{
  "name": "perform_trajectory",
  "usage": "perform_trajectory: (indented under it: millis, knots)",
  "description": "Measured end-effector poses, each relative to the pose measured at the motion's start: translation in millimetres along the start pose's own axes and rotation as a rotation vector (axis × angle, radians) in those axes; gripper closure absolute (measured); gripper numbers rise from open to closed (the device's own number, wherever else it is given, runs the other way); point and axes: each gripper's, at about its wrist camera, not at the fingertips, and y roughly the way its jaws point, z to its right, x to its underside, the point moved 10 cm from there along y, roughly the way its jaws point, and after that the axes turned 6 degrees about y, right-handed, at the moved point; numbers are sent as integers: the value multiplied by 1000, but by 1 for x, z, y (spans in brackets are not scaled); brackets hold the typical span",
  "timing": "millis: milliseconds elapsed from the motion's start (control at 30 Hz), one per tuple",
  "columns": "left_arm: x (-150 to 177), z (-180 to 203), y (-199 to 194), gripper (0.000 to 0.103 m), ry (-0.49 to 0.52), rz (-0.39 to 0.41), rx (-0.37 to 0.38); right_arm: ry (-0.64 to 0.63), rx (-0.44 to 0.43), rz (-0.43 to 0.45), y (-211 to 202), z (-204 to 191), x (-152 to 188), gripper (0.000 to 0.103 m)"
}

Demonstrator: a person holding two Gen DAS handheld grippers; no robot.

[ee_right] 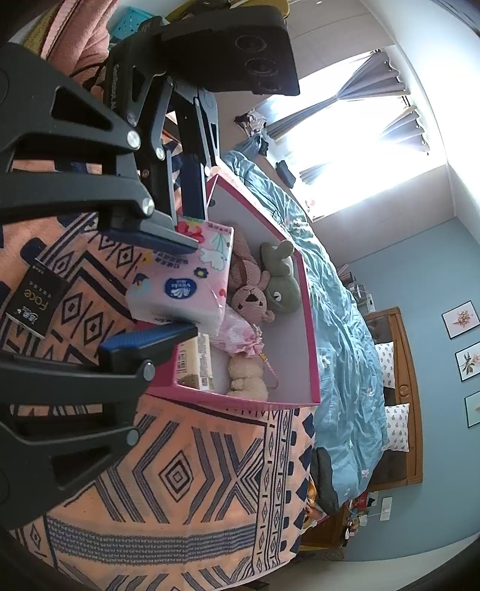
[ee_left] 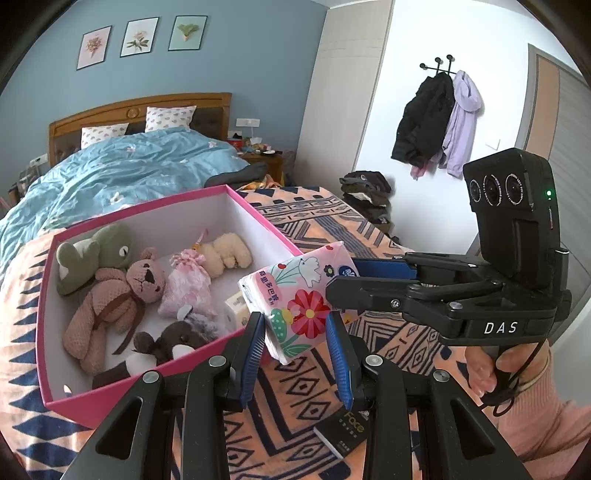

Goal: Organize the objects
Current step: 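Carry the floral packet over the pink box with the right gripper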

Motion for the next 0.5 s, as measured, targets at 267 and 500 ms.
perform_trajectory:
  millis: [267,500]
  knots:
    - [-10,-10,5,70,-13,1,-4,-16,5,14,6,1,-17,61]
    - [-18,-15,8,70,-6,6,-14,-10,9,11,15,7,-27,61]
